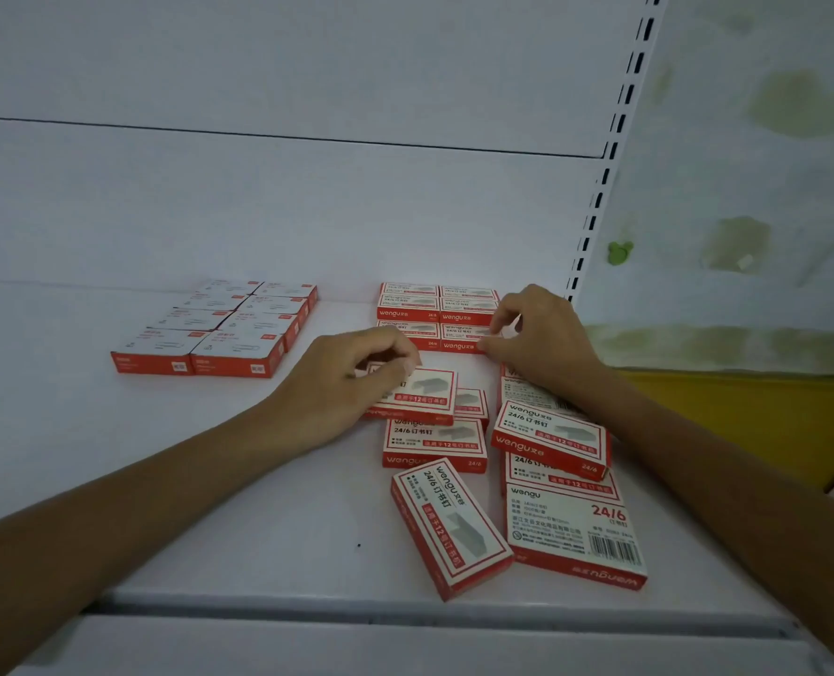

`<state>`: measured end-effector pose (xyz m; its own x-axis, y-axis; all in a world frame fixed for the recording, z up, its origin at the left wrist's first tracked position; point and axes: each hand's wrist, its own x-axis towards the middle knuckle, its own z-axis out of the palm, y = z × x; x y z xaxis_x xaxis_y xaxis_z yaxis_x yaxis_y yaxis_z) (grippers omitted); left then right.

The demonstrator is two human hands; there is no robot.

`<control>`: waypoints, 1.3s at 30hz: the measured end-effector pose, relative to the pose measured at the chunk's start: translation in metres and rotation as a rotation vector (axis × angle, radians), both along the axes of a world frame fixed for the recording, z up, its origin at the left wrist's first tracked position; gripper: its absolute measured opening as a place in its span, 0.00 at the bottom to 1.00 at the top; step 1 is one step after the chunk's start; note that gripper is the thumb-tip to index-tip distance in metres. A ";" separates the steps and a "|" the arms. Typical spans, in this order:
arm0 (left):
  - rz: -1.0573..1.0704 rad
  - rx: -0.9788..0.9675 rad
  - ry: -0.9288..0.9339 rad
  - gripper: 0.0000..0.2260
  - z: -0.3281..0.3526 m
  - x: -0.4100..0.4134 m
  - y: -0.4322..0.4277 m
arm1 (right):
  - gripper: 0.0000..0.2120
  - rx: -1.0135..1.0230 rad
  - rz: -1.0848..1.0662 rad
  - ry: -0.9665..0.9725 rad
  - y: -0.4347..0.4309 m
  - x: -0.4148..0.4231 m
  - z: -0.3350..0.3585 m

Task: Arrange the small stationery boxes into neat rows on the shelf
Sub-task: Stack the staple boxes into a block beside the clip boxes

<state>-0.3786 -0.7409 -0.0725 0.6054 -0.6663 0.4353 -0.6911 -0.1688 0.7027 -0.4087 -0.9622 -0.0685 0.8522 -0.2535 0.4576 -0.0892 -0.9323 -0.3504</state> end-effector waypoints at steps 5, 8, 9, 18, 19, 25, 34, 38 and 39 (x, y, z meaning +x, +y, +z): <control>0.045 -0.049 0.095 0.04 0.000 0.000 0.001 | 0.04 -0.005 0.096 -0.135 0.005 -0.004 0.002; 0.072 -0.079 0.112 0.04 0.000 0.002 0.002 | 0.04 0.015 0.139 -0.213 0.010 -0.007 0.012; 0.076 -0.083 0.110 0.04 0.000 0.003 0.002 | 0.03 0.032 0.160 -0.216 0.012 -0.009 0.017; 0.160 -0.125 -0.003 0.04 0.001 0.009 0.004 | 0.17 0.119 0.481 0.232 0.062 -0.029 0.063; 0.177 -0.131 0.010 0.04 0.002 0.010 0.005 | 0.19 0.067 0.476 0.278 0.067 -0.028 0.063; 0.209 -0.218 0.110 0.05 0.002 0.017 0.007 | 0.20 -0.034 0.452 0.229 0.075 -0.023 0.062; 0.228 -0.302 0.244 0.05 0.002 0.025 0.003 | 0.20 -0.168 0.417 0.187 0.073 -0.011 0.060; 0.204 -0.412 0.351 0.03 0.001 0.028 0.003 | 0.19 -0.108 0.464 -0.004 0.067 -0.012 0.054; 0.192 -0.455 0.392 0.04 0.002 0.028 0.003 | 0.19 -0.112 0.461 -0.055 0.066 -0.011 0.053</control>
<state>-0.3504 -0.7381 -0.0706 0.8677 -0.3299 0.3717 -0.3552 0.1116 0.9281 -0.4194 -0.8965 -0.0153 0.8379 0.1985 0.5084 0.3585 -0.9026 -0.2384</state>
